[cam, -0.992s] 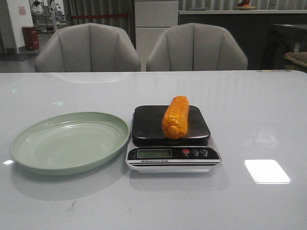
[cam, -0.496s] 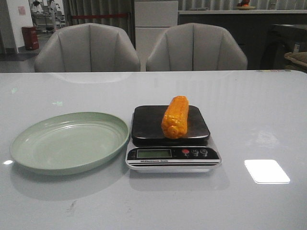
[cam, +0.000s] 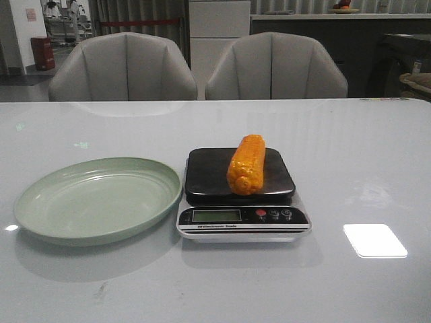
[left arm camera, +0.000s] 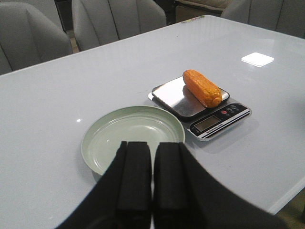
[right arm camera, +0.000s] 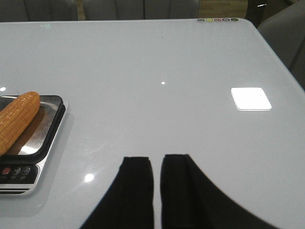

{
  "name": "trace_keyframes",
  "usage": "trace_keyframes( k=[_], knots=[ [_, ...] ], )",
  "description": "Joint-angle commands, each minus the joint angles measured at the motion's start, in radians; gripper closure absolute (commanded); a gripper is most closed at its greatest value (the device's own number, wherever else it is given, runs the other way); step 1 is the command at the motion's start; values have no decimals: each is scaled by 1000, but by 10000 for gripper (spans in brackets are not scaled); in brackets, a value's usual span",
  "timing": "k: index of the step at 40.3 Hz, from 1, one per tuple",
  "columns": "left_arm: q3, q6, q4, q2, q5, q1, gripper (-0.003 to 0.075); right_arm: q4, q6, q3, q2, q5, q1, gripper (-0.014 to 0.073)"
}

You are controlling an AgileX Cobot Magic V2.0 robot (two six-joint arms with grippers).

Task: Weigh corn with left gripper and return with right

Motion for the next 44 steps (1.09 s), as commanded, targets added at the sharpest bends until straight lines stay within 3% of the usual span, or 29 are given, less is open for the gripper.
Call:
trace_keyframes(
  k=[1,12,23,31,44],
  knots=[
    [-23,0,6,15,-90,1,590,23,8,-37,23,-62,-5,336],
    [-23,0,6,15,-92,1,590,42,-3,-56,116,-100,94,-23],
    [-23,0,6,15,-92,1,590,53,-11,-191,327,-91,245,-14],
    [-23,0,6,15,-92,1,590,106,-9,-353,554,-4,361,-14],
    [-23,0,6,15,-92,1,590,93,177,-658,920,91,484,-14]
  ],
)
